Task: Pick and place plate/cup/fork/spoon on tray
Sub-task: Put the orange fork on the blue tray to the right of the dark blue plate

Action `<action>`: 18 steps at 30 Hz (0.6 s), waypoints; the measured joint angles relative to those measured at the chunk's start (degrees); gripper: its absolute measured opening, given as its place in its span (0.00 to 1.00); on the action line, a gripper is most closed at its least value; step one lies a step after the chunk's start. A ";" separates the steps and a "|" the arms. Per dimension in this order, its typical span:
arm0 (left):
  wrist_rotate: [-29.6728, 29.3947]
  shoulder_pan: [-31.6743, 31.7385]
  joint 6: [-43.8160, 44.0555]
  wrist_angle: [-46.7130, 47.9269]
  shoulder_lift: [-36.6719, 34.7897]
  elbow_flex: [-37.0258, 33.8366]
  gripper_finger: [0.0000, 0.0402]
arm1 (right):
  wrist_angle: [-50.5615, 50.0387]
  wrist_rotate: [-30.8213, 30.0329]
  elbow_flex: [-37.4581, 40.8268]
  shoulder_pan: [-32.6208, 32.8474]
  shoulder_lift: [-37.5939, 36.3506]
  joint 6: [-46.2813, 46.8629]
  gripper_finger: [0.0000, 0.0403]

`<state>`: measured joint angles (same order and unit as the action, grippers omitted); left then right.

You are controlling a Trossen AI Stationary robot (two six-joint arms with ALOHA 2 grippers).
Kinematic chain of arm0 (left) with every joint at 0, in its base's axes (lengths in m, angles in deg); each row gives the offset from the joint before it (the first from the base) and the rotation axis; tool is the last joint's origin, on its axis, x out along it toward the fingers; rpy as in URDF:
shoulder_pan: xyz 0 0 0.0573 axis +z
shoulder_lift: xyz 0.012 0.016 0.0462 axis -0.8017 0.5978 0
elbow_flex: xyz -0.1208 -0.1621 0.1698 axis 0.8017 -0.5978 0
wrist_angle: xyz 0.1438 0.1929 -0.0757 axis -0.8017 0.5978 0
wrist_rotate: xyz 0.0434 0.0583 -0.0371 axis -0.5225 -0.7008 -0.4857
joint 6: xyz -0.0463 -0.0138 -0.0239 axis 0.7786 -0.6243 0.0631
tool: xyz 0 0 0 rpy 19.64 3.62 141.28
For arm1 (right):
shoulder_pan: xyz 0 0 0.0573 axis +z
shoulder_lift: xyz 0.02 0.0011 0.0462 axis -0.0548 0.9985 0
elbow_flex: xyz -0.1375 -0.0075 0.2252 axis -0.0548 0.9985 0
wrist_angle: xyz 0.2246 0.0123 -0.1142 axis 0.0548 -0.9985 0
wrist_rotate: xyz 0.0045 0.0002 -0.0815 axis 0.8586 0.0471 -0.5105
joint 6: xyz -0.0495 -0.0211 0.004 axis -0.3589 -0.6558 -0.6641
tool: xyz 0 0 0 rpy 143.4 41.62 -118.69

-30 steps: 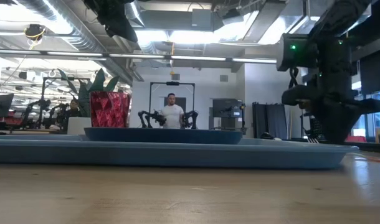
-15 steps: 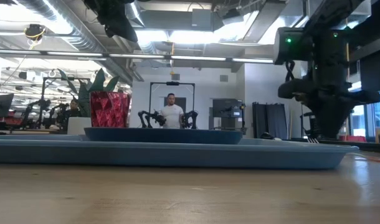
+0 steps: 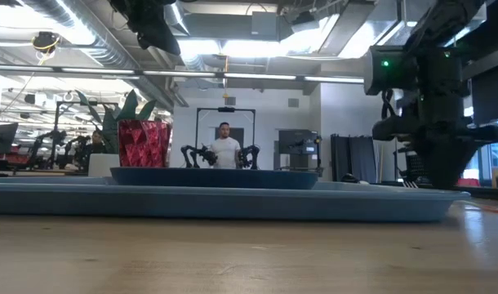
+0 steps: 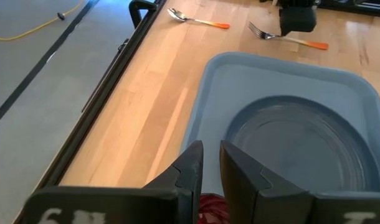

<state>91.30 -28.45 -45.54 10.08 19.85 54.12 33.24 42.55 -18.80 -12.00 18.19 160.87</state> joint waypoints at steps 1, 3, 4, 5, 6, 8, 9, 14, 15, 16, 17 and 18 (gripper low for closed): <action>0.30 0.00 -0.30 0.00 0.00 0.00 0.12 | 0.14 0.01 0.40 0.00 0.00 0.18 0.18; 1.26 0.00 -0.30 0.00 0.00 0.00 0.12 | 0.40 0.05 1.32 0.00 0.00 0.43 0.18; 1.65 -0.02 -0.30 -0.02 0.00 0.00 0.12 | 0.48 0.15 1.73 0.00 0.04 0.42 0.18; 1.68 -0.02 -0.30 0.00 0.00 0.00 0.12 | 1.09 0.73 2.08 0.00 0.04 0.42 0.18; 1.66 -0.02 -0.30 0.00 0.00 0.00 0.12 | 2.10 1.16 2.38 -0.02 0.04 0.40 0.18; 1.61 -0.02 -0.30 -0.02 0.00 0.00 0.12 | 3.98 1.62 2.90 -0.02 -0.06 0.40 0.18; 1.60 -0.02 -0.29 -0.01 0.00 0.00 0.12 | 4.63 1.79 2.99 -0.02 -0.08 0.40 0.18; 1.57 -0.02 -0.27 -0.02 0.00 0.00 0.12 | 6.09 1.82 3.01 -0.02 -0.07 0.20 0.18; 1.59 -0.02 -0.28 -0.02 0.00 0.00 0.12 | 6.11 1.88 3.01 -0.02 -0.04 0.18 0.18; 1.58 -0.02 -0.26 -0.01 0.00 0.00 0.12 | 6.17 1.92 3.01 -0.02 -0.04 0.16 0.18; 1.59 -0.02 -0.26 -0.02 0.00 0.00 0.12 | 6.27 2.00 3.01 -0.02 -0.04 0.14 0.18; 1.57 -0.02 -0.26 -0.02 0.00 0.00 0.12 | 6.54 2.25 3.01 -0.02 -0.03 0.12 0.18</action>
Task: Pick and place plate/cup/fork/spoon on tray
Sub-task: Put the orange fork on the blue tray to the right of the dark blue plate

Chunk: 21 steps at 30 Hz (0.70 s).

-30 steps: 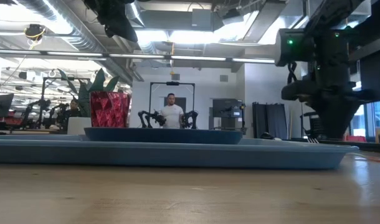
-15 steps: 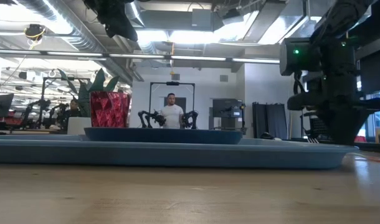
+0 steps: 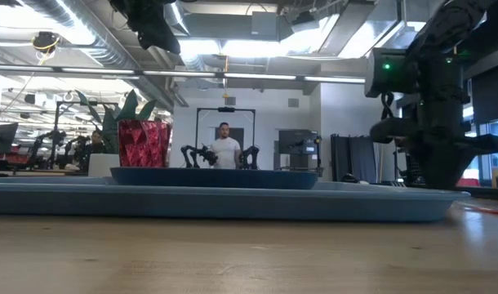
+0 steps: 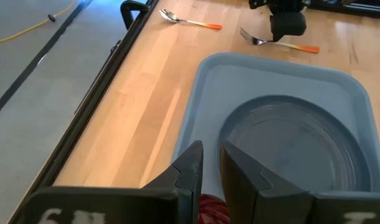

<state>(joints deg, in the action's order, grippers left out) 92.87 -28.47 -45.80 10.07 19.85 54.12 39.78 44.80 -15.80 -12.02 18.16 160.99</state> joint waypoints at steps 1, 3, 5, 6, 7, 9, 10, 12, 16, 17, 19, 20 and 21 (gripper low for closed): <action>0.00 0.00 0.00 0.00 0.00 0.00 0.12 | 0.34 0.20 0.00 0.00 0.01 -0.11 0.18; 0.00 0.00 0.00 -0.01 0.00 -0.01 0.12 | 0.72 0.31 0.00 0.00 0.01 -0.17 0.18; 0.00 0.00 0.02 -0.01 0.00 0.00 0.12 | 1.37 0.66 0.04 0.00 0.05 -0.19 0.18; 0.00 0.00 0.02 -0.01 0.00 -0.02 0.12 | 1.65 0.70 0.02 0.00 0.08 -0.21 0.18; -0.02 0.00 0.02 -0.01 0.00 0.00 0.12 | 1.58 0.70 -0.11 0.00 0.09 -0.39 0.18; 0.00 0.00 0.02 0.01 0.00 -0.02 0.12 | 1.45 0.67 -0.81 0.00 0.12 -1.33 0.18; 0.00 0.00 0.02 0.01 0.00 -0.02 0.12 | 1.53 0.55 -1.36 0.00 0.12 -1.66 0.18; 0.00 0.00 0.02 -0.01 0.00 -0.02 0.12 | 1.55 0.19 -2.28 0.00 0.12 -2.85 0.18; 0.04 0.00 0.02 -0.01 0.00 -0.02 0.12 | 1.36 -0.91 -2.75 0.02 0.12 -2.99 0.18; 0.07 0.00 0.03 0.00 0.00 -0.01 0.12 | 1.28 -1.09 -2.56 0.00 0.12 -2.99 0.18; 0.07 0.00 0.02 0.01 0.00 -0.01 0.12 | 1.03 -1.18 -2.06 -0.23 0.12 -2.99 0.18; 0.07 0.00 0.02 -0.01 0.00 -0.02 0.12 | 0.99 -1.19 -1.82 -0.31 0.12 -2.99 0.18; 0.09 0.00 0.02 -0.01 0.00 -0.01 0.12 | 1.01 -1.21 -1.64 -0.33 0.12 -2.98 0.18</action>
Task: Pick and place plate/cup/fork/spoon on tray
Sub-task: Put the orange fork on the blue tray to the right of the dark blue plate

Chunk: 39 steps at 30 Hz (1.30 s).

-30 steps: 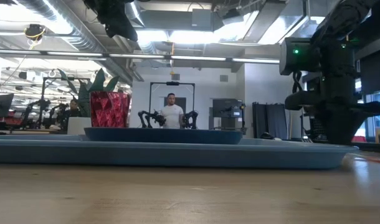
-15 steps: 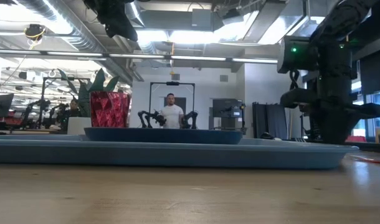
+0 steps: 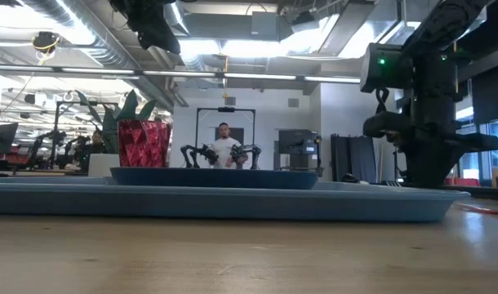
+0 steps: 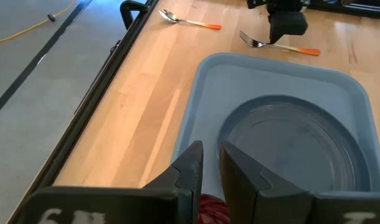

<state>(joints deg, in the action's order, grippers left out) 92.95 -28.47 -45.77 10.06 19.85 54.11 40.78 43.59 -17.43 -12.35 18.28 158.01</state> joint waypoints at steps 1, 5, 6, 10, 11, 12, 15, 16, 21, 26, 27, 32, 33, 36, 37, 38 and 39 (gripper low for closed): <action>0.00 0.00 0.00 0.02 0.00 -0.01 0.12 | -0.06 -0.03 0.04 0.00 0.00 0.01 0.18; 0.02 0.00 0.00 0.01 0.00 -0.01 0.12 | 1.04 -0.62 0.04 0.00 -0.02 0.00 0.18; 0.02 0.00 0.01 0.00 0.00 -0.01 0.12 | 1.10 -0.66 0.04 0.00 -0.02 0.01 0.18; 0.06 0.00 0.02 0.00 0.00 -0.01 0.12 | 1.19 -1.08 0.06 0.00 0.89 -0.08 0.18; 0.07 0.02 0.02 0.02 0.00 -0.01 0.12 | 1.30 -1.10 0.06 0.00 1.49 -0.18 0.18; 0.07 0.00 0.02 0.01 0.00 -0.01 0.12 | 1.59 -1.06 0.06 0.00 2.12 -0.35 0.18; 0.08 0.00 0.03 0.02 0.00 -0.01 0.12 | 3.63 -1.06 0.01 0.00 4.41 -1.62 0.18; 0.09 0.00 0.03 0.01 0.00 -0.01 0.12 | 3.88 -1.06 -0.02 0.00 4.94 -1.69 0.18; 0.09 0.02 0.04 0.01 0.00 -0.01 0.12 | 3.45 -1.26 -0.26 0.00 6.62 -1.61 0.18; 0.09 0.02 0.03 0.02 0.00 -0.01 0.12 | 3.02 -1.47 -0.22 0.04 6.64 -4.48 0.18; 0.09 0.02 0.03 0.02 0.00 -0.01 0.12 | 2.93 -1.49 -0.22 0.02 6.70 -4.11 0.17; 0.09 0.02 0.02 0.02 0.00 -0.01 0.12 | 2.59 -2.04 -0.18 0.04 6.80 -3.56 0.06; 0.09 0.02 0.04 0.01 0.00 -0.01 0.12 | 2.61 -2.12 -0.18 0.04 6.80 -3.57 0.04; 0.09 0.01 -0.03 0.02 0.00 -0.01 0.12 | 2.61 -2.32 -0.18 0.04 6.80 -3.56 0.03; 0.09 0.00 -0.04 0.02 0.00 -0.01 0.12 | 2.60 -2.35 -0.17 0.04 6.80 -3.57 0.03; 0.09 0.01 -0.04 0.02 0.00 -0.01 0.12 | 2.59 -2.35 -0.15 0.04 6.77 -3.60 0.03; 0.09 0.02 -0.04 0.02 0.00 -0.01 0.12 | 2.53 -2.39 -0.19 0.04 6.66 -3.72 0.02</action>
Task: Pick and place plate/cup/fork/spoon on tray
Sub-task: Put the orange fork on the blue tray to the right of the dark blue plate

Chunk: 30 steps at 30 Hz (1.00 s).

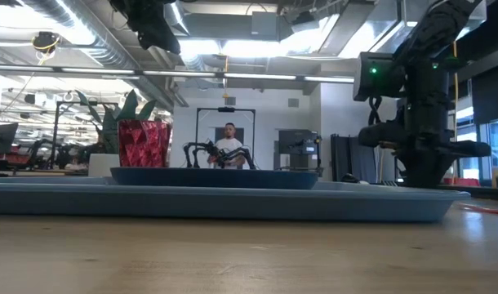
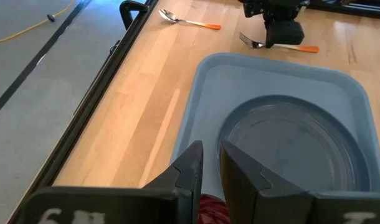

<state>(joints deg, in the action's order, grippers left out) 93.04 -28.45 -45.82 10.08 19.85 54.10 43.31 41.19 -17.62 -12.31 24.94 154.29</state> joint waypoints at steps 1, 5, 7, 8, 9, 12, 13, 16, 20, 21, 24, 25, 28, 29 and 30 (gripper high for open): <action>0.00 -0.01 -0.02 0.00 0.00 0.00 0.12 | -0.37 -0.02 -0.29 0.02 -0.06 -0.29 0.02; -0.01 0.00 -1.19 0.00 0.00 0.00 0.12 | -3.50 -1.19 -2.65 -0.01 -0.04 -0.53 0.00; 0.00 -0.01 -2.10 0.00 0.00 0.00 0.12 | -4.71 -1.55 -4.05 -0.04 -0.02 -0.62 0.00; 0.00 0.00 -2.26 0.00 0.00 0.00 0.12 | -4.71 -1.48 -4.93 -0.04 -0.04 -0.57 0.00; 0.00 -0.02 -2.43 0.00 0.00 0.00 0.12 | -5.12 -1.17 -5.86 -0.04 -0.06 -0.55 0.00; -0.04 0.00 -2.55 0.00 0.00 0.00 0.12 | -8.71 -0.61 -9.20 0.12 -0.06 -0.59 0.00; -0.05 -0.02 -2.87 0.00 0.00 0.00 0.12 | -9.31 -0.48 -10.64 0.22 -0.10 -0.60 0.00; -0.07 -0.02 -4.39 0.00 0.00 0.00 0.12 | -13.69 -0.50 -15.21 0.53 -0.17 -0.66 0.00; -0.07 -0.01 -5.07 0.02 0.00 0.00 0.12 | -18.20 -0.59 -21.50 1.44 -0.18 0.23 0.00; -0.07 0.00 -5.08 0.02 0.00 0.00 0.12 | -19.39 -0.89 -22.85 1.72 0.00 0.80 0.00; -0.07 -0.01 -5.75 0.02 -0.01 0.00 0.12 | -21.03 -1.52 -27.02 2.60 1.72 1.00 0.00; -0.07 0.00 -6.54 0.02 -0.02 0.00 0.12 | -21.56 -1.64 -28.34 2.90 2.55 1.00 0.00; -0.04 -0.02 -8.40 0.11 0.00 0.00 0.12 | -22.06 -1.64 -32.30 3.73 6.47 0.77 0.00; -0.04 -0.02 -8.77 0.12 -0.01 0.00 0.12 | -22.08 -1.65 -33.75 4.03 8.08 0.39 0.00; -0.04 0.00 -9.12 0.17 -0.02 0.00 0.12 | -22.06 -1.64 -35.24 4.21 9.65 -0.22 0.00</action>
<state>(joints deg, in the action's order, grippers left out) 93.00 -28.45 -54.94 10.26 19.83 54.10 21.25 39.55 -52.86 -8.10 34.59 154.06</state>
